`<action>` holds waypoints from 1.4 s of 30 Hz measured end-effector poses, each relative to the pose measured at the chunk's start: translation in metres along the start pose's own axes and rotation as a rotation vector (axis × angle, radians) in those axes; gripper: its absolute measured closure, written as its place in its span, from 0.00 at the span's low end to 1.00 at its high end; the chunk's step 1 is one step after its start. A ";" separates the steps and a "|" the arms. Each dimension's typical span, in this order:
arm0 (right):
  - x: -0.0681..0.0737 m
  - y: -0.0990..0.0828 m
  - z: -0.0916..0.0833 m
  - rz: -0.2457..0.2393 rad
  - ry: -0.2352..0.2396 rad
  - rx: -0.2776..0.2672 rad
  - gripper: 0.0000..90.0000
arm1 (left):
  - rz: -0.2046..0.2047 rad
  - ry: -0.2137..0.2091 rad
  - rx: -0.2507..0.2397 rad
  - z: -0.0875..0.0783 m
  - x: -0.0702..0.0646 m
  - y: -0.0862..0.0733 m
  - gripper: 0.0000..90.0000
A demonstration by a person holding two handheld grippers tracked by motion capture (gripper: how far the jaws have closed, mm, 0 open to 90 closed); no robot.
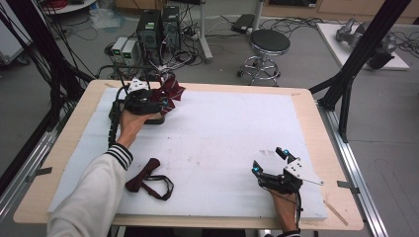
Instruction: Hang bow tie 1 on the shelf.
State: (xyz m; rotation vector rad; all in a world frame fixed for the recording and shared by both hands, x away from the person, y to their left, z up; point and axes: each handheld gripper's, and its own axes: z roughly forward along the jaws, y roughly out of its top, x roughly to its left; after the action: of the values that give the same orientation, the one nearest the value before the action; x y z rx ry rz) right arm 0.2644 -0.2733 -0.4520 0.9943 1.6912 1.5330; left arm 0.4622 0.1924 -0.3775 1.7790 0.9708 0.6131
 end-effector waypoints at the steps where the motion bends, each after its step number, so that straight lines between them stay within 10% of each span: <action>1: 0.000 0.000 0.000 0.001 0.000 0.001 0.04 | 0.002 -0.012 -0.008 -0.003 -0.002 -0.001 0.19; 20: 0.000 0.000 0.000 0.001 -0.005 0.004 0.04 | 0.101 -0.151 -0.225 -0.097 -0.014 -0.023 0.13; 34: 0.000 0.000 0.000 -0.001 -0.005 -0.002 0.04 | 0.040 -0.122 -0.400 -0.158 -0.016 -0.089 0.13; 42: 0.001 0.000 0.000 -0.001 -0.005 -0.003 0.04 | 0.038 -0.082 -0.401 -0.174 -0.013 -0.110 0.13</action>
State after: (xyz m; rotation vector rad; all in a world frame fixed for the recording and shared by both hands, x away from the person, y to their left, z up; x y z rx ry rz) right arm 0.2641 -0.2729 -0.4520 0.9953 1.6851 1.5308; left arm 0.2848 0.2935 -0.4103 1.4546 0.7017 0.6990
